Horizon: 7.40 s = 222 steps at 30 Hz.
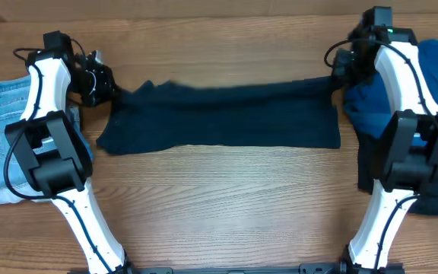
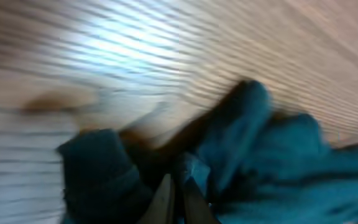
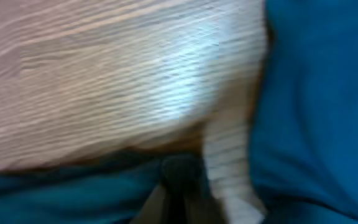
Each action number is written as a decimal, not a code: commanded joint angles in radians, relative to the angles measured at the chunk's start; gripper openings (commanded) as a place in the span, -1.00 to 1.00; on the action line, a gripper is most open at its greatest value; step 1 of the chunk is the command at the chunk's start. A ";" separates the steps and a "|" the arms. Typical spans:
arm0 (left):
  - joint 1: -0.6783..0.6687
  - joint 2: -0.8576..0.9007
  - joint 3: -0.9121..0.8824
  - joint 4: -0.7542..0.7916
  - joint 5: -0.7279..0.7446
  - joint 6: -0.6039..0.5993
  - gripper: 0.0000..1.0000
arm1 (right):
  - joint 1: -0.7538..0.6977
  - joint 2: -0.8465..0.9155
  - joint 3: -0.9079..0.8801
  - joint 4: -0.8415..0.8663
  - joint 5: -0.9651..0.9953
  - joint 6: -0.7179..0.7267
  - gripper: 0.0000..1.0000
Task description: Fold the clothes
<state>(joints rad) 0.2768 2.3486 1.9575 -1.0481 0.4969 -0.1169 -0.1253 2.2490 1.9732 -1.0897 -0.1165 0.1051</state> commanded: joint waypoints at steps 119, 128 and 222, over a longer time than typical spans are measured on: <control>-0.206 -0.052 0.217 -0.488 -0.259 0.185 -0.33 | 0.002 0.056 -0.043 -0.236 -0.048 0.004 0.40; -0.206 -0.052 0.217 -0.488 -0.259 0.185 -0.33 | 0.001 0.056 -0.048 0.063 -0.156 0.053 0.50; -0.205 -0.052 0.217 -0.484 -0.259 0.184 -0.25 | 0.231 0.095 0.221 -0.475 -0.101 0.058 -0.92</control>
<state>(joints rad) 0.0780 2.3249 2.1635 -1.5341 0.2173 0.0555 0.0299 2.3508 2.1685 -1.5749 -0.2169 0.1246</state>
